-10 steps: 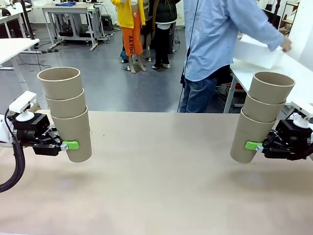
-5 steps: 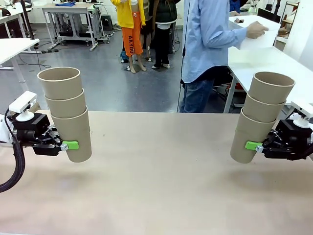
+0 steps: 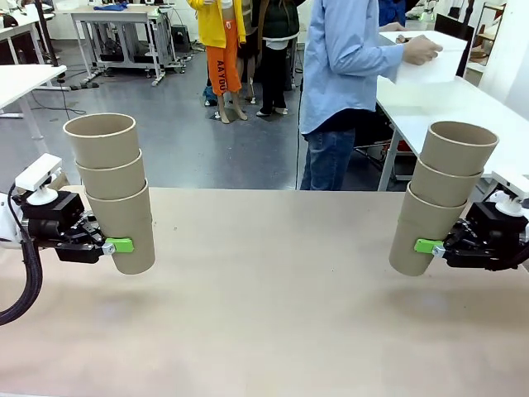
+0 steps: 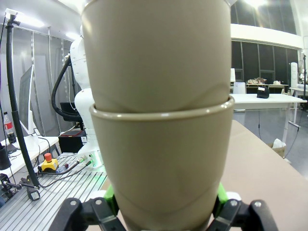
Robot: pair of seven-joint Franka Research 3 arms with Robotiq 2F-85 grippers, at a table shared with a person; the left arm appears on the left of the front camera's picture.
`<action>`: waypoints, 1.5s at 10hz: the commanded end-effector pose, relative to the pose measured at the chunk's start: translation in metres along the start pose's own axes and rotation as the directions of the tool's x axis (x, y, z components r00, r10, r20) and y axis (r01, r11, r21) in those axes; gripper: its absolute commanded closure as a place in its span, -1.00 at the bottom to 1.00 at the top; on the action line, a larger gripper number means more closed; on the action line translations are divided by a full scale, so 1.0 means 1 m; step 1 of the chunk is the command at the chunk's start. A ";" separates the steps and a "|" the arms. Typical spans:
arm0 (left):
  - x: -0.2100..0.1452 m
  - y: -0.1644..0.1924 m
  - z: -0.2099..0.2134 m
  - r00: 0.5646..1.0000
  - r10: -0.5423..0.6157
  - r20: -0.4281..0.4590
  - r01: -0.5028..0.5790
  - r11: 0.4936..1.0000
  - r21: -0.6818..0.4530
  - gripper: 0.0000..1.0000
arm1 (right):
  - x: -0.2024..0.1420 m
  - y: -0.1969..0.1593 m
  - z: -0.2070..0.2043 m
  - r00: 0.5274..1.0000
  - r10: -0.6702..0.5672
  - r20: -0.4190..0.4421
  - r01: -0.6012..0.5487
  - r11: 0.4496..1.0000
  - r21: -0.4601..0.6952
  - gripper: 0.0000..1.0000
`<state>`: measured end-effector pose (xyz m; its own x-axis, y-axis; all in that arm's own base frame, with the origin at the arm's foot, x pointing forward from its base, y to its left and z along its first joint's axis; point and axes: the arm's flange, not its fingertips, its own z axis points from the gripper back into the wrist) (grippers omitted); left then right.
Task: Stack the cups and store them in the basket.
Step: Place the stack of Reusable plastic cups into the Pantry Basket.
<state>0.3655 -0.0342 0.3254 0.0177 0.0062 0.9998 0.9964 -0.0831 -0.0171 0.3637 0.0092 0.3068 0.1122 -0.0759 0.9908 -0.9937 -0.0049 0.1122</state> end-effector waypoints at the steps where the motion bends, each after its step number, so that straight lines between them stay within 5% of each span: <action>1: 0.005 -0.001 0.000 1.000 -0.002 0.008 0.002 1.000 -0.002 -0.68 | 0.005 0.001 0.000 1.000 0.003 0.003 -0.003 1.000 0.004 -0.69; 15: 0.005 -0.001 0.000 1.000 -0.002 0.008 0.002 1.000 -0.002 -0.68 | 0.005 0.001 0.000 1.000 0.003 0.003 -0.003 1.000 0.004 -0.69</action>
<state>0.3655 -0.0342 0.3254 0.0177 0.0062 0.9998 0.9964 -0.0831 -0.0171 0.3637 0.0092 0.3068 0.1123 -0.0759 0.9908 -0.9937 -0.0049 0.1122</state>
